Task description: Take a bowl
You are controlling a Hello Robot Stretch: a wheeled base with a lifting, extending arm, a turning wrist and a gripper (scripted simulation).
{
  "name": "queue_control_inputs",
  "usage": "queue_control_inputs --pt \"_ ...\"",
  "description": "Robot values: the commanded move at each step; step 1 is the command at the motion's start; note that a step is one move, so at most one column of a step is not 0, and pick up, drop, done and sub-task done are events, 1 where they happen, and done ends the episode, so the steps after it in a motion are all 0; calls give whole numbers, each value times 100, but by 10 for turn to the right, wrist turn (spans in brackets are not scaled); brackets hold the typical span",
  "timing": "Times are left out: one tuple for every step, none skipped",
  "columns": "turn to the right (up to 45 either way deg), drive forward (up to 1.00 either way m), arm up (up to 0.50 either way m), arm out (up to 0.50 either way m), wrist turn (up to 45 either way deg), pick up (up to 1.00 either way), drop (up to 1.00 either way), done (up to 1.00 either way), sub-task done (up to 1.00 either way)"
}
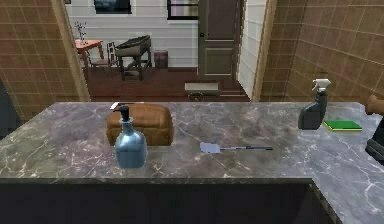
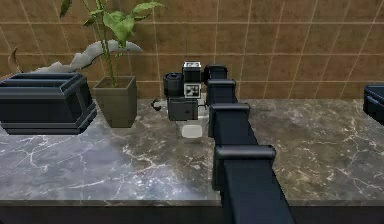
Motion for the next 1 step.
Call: queue_control_inputs --pt "0 0 0 0 0 0 0 100 0"
